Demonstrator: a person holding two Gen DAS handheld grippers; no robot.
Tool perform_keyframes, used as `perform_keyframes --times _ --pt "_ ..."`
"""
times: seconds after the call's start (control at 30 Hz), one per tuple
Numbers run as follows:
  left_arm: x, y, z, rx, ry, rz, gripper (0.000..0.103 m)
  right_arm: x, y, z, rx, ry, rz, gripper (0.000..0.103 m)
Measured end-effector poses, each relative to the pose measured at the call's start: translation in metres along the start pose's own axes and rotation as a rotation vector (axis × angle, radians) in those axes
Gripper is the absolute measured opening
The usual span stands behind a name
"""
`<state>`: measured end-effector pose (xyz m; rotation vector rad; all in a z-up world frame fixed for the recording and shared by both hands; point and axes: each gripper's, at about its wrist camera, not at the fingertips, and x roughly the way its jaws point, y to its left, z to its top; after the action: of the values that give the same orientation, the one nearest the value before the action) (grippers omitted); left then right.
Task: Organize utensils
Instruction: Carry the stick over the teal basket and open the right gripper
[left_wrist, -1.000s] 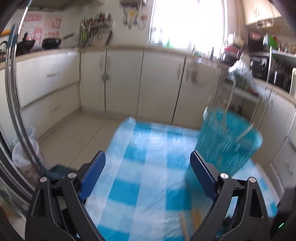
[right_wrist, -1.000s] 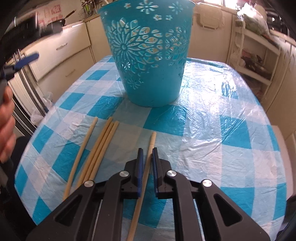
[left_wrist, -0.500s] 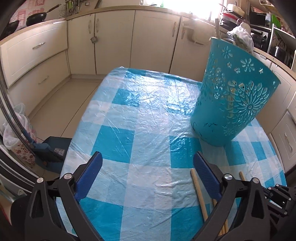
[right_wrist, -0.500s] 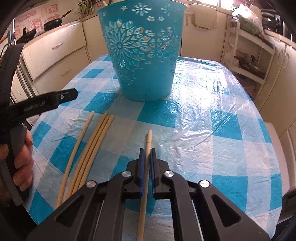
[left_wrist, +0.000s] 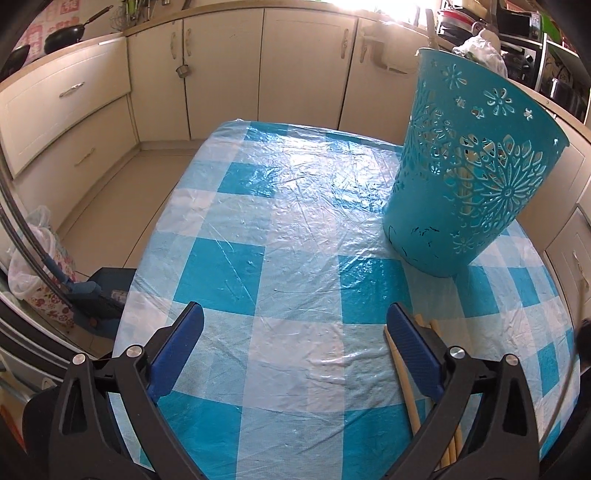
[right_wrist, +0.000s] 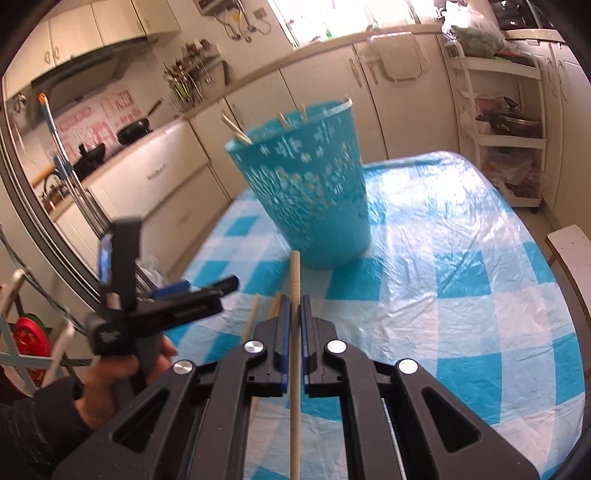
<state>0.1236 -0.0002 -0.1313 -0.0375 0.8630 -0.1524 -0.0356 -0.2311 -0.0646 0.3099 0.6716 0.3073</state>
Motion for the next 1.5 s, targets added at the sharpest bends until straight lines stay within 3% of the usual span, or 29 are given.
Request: perform_keyframes --times 0.37,0.77,1.1,1.3,1.5 --pt "0.001 0.000 0.000 -0.002 0.001 0.003 0.095 -0.044 0.019 0.059 -0.019 -0.210 0.081 0.006" --pt "0.003 0.004 0.001 -0.031 0.012 -0.012 0.095 -0.064 0.031 0.096 -0.069 -0.279 0.088 0.005" --pt "0.004 0.006 0.000 -0.041 0.015 -0.020 0.095 -0.090 0.053 0.156 -0.155 -0.417 0.074 0.005" --pt "0.005 0.008 0.001 -0.050 0.016 -0.027 0.095 -0.064 0.051 0.176 -0.180 -0.462 -0.024 0.005" --pt "0.004 0.009 0.000 -0.054 0.013 -0.031 0.095 -0.005 0.029 0.166 -0.161 -0.358 -0.115 0.005"
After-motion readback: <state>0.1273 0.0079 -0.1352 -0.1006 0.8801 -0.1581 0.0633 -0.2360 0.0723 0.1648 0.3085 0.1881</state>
